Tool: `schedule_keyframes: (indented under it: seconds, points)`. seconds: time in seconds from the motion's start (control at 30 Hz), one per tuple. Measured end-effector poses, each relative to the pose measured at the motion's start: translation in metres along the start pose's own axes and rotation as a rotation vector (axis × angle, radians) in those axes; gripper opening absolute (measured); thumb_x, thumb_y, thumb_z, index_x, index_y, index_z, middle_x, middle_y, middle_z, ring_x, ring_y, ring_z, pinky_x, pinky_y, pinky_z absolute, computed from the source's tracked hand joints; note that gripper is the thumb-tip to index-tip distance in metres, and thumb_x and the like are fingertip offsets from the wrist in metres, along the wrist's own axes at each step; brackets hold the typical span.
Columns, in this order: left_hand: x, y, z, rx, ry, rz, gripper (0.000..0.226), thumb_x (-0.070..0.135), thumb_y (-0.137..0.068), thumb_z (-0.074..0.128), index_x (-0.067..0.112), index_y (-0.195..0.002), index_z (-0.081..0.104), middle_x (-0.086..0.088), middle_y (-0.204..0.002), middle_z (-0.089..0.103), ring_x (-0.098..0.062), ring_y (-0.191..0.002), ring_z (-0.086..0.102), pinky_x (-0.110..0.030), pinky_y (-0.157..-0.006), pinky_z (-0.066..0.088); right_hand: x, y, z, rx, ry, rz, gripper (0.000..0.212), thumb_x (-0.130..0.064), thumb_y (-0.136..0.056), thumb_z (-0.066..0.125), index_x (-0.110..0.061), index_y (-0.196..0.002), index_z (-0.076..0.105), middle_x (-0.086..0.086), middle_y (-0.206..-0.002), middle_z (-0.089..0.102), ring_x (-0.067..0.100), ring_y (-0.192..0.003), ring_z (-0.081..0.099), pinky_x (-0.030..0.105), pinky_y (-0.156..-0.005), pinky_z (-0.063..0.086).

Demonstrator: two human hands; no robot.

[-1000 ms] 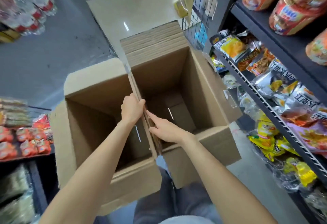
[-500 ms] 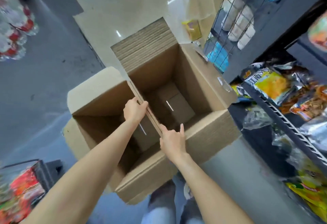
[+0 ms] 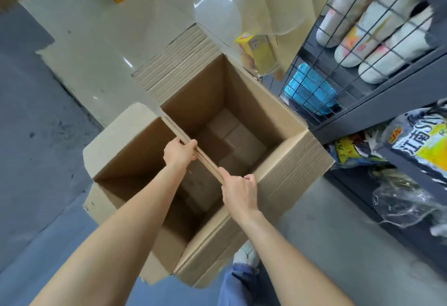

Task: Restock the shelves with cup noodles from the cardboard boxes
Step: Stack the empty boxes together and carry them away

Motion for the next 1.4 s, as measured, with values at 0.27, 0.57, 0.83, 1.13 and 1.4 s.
schedule_keyframes:
  seconds: [0.27, 0.57, 0.83, 1.13, 1.4]
  points:
    - [0.001, -0.008, 0.03, -0.225, 0.037, 0.036, 0.066, 0.019, -0.095, 0.054, 0.023, -0.15, 0.019, 0.002, -0.147, 0.038, -0.021, -0.127, 0.046, -0.036, -0.102, 0.043, 0.004, -0.058, -0.025, 0.004, -0.071, -0.153, 0.04, -0.01, -0.094, 0.053, -0.014, -0.134, 0.05, 0.005, -0.127, 0.06, 0.02, -0.121, 0.051, 0.036, -0.113, 0.024]
    - [0.034, 0.114, 0.015, -0.172, -0.041, 0.176, 0.034, 0.015, -0.095, 0.05, 0.014, -0.128, 0.056, -0.001, -0.125, 0.059, -0.011, -0.105, 0.056, -0.011, -0.071, 0.046, 0.043, 0.065, -0.112, 0.435, -0.018, -0.256, 0.029, -0.01, -0.083, 0.048, -0.01, -0.104, 0.068, 0.005, -0.076, 0.069, 0.026, -0.071, 0.064, 0.036, -0.068, 0.052]
    - [0.049, 0.368, 0.005, -0.317, 0.05, 0.478, 0.016, 0.019, -0.092, 0.056, 0.026, -0.096, 0.07, 0.012, -0.088, 0.071, -0.004, -0.088, 0.065, -0.028, -0.079, 0.052, 0.121, 0.339, -0.192, 0.674, -0.193, 0.145, 0.025, -0.015, -0.082, 0.05, -0.016, -0.097, 0.069, -0.002, -0.075, 0.069, 0.019, -0.067, 0.064, 0.025, -0.056, 0.048]
    - [-0.052, 0.616, 0.084, -0.861, -0.553, 0.619, 0.02, 0.002, -0.094, 0.051, 0.002, -0.109, 0.064, -0.007, -0.092, 0.065, -0.004, -0.065, 0.059, -0.007, -0.051, 0.039, 0.231, 0.702, -0.117, 0.738, -0.785, 0.864, 0.019, -0.009, -0.089, 0.06, -0.007, -0.107, 0.065, 0.006, -0.099, 0.072, 0.022, -0.092, 0.067, 0.036, -0.083, 0.05]
    - [-0.119, 0.737, 0.211, -1.08, -1.107, 0.754, 0.034, -0.014, -0.09, 0.041, -0.008, -0.119, 0.058, -0.019, -0.101, 0.067, 0.005, -0.052, 0.058, -0.005, -0.044, 0.039, 0.292, 0.897, 0.003, 0.773, -1.231, 1.29, 0.044, -0.022, -0.091, 0.058, -0.01, -0.133, 0.053, 0.008, -0.134, 0.056, 0.022, -0.113, 0.057, 0.024, -0.088, 0.041]
Point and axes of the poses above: each hand's wrist, its own y-axis away from the middle knuckle, its own z-axis out of the palm, x = y × z, the point moved 5 cm from there along -y, towards the middle knuckle
